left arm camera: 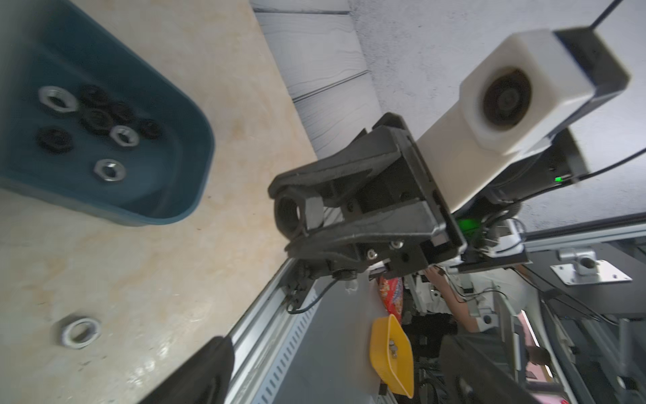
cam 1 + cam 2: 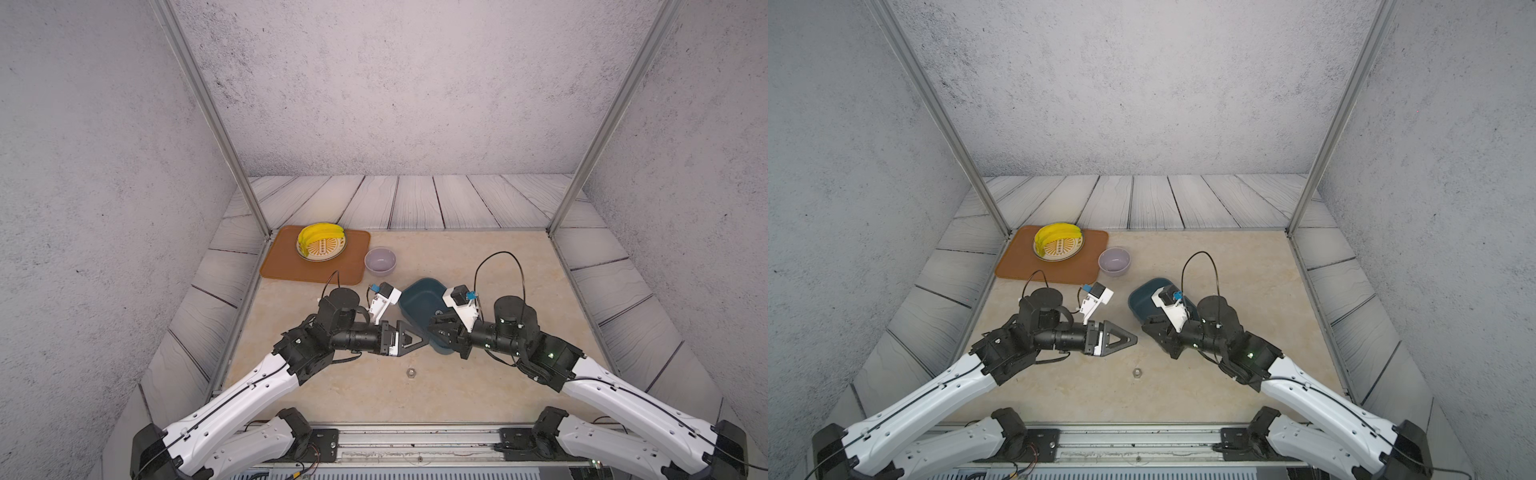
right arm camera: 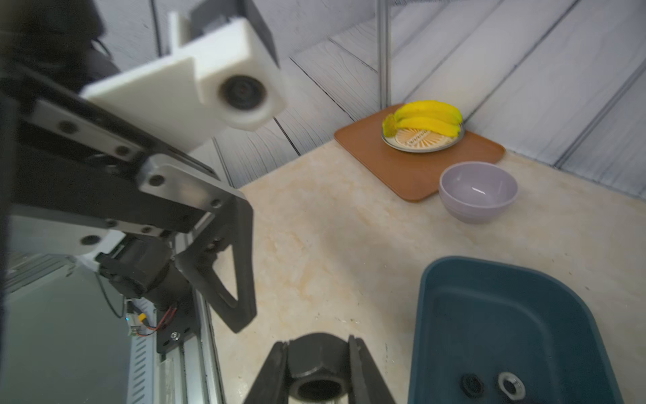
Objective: Put the nuts on the desktop into the storage box
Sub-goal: Pick up the nut from the center of the board, then place the nut in the storage box.
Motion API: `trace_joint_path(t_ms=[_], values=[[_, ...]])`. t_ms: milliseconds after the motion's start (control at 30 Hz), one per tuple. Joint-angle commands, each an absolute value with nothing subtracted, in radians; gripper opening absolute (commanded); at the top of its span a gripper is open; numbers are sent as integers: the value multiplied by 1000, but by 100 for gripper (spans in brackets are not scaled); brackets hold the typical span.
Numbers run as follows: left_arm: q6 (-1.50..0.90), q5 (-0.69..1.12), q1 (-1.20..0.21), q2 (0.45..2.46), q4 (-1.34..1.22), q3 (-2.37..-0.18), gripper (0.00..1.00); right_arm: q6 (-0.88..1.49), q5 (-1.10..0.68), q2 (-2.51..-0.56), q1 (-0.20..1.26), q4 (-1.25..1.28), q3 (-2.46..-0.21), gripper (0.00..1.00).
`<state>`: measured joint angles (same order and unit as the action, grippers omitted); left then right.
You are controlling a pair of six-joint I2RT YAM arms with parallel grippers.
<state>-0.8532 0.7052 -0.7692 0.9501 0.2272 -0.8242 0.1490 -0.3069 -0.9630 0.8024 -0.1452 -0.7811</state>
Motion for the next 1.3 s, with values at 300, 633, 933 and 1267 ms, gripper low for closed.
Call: trace_joint_path(t_ms=[300, 633, 933, 1267], values=[[-692, 516, -760, 985, 482, -812, 98, 159, -35, -1286, 760, -484, -1023, 13], [-693, 515, -760, 993, 477, -781, 98, 121, -5, -1558, 710, -644, -1222, 13], [-691, 517, -759, 1027, 474, -782, 98, 100, 8, -1707, 665, -666, -1302, 12], [-688, 523, -760, 1046, 474, -784, 98, 81, 18, -1878, 648, -695, -1432, 10]])
